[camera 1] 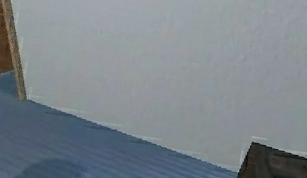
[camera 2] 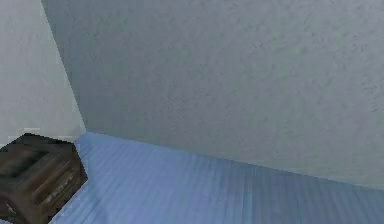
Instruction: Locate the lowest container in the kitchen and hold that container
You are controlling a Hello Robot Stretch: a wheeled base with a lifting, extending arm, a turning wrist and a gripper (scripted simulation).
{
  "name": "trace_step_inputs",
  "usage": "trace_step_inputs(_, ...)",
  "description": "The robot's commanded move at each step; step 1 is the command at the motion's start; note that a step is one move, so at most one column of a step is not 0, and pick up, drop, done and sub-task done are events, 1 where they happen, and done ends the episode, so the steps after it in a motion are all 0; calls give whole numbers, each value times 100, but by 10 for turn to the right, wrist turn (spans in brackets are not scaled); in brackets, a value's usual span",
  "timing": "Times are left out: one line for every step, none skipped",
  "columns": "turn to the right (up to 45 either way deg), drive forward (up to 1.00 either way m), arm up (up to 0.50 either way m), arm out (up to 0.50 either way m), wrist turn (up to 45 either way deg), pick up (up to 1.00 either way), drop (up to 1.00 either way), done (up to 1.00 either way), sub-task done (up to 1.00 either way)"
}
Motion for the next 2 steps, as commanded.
trace_step_inputs(-150,0,0,0,0,0,0,0,0)
trace_step_inputs(0,10,0,0,0,0,0,0,0)
